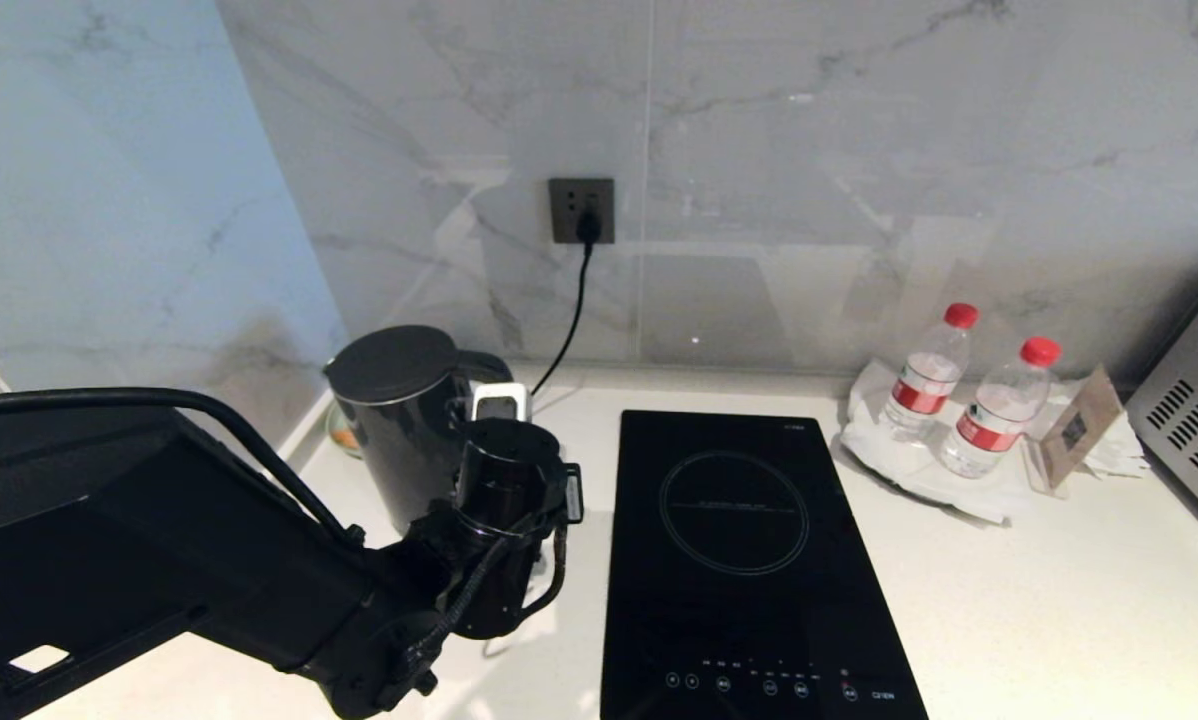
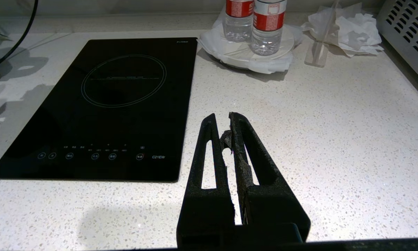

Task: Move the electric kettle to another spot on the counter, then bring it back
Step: Pick up the kettle

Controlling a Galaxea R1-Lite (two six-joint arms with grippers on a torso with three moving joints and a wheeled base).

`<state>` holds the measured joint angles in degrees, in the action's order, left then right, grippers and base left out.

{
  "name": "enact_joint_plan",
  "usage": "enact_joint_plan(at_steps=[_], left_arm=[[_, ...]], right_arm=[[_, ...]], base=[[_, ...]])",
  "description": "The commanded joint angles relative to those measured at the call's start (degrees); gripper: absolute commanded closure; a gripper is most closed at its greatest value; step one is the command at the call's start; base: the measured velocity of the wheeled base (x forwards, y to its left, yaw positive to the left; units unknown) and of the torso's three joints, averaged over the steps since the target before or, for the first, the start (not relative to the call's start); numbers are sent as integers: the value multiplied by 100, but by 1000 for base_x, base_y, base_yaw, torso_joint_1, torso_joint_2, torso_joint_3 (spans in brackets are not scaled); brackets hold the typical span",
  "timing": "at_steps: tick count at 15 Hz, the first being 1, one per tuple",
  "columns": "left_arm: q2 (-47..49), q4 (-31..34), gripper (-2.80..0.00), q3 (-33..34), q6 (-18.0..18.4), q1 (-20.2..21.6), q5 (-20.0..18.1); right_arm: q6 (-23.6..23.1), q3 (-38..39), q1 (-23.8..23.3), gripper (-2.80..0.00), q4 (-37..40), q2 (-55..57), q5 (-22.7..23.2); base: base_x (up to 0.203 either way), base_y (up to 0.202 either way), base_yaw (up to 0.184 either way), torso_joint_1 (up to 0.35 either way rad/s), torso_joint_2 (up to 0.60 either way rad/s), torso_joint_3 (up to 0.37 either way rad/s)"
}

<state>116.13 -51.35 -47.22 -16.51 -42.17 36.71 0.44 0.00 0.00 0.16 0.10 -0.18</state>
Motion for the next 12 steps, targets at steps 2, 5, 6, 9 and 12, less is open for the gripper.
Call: enact_joint_plan(at_steps=[2, 5, 6, 9, 12], left_arm=[[-430, -33, 0, 228, -12, 1, 29], [-580, -25, 0, 361, -11, 7, 21], [-545, -10, 0, 319, 0, 7, 21], [-332, 81, -280, 69, 16, 7, 26], [49, 82, -280, -340, 9, 48, 47]], right_arm=[[0, 0, 0, 0, 2, -1, 1], [0, 0, 0, 0, 2, -1, 1], [0, 0, 0, 0, 2, -1, 1], [0, 0, 0, 0, 2, -1, 1], [7, 0, 0, 0, 2, -1, 1]], base=[[0, 0, 0, 0, 0, 0], [0, 0, 0, 0, 0, 0], [0, 0, 0, 0, 0, 0], [0, 0, 0, 0, 0, 0], [0, 0, 0, 0, 0, 0]])
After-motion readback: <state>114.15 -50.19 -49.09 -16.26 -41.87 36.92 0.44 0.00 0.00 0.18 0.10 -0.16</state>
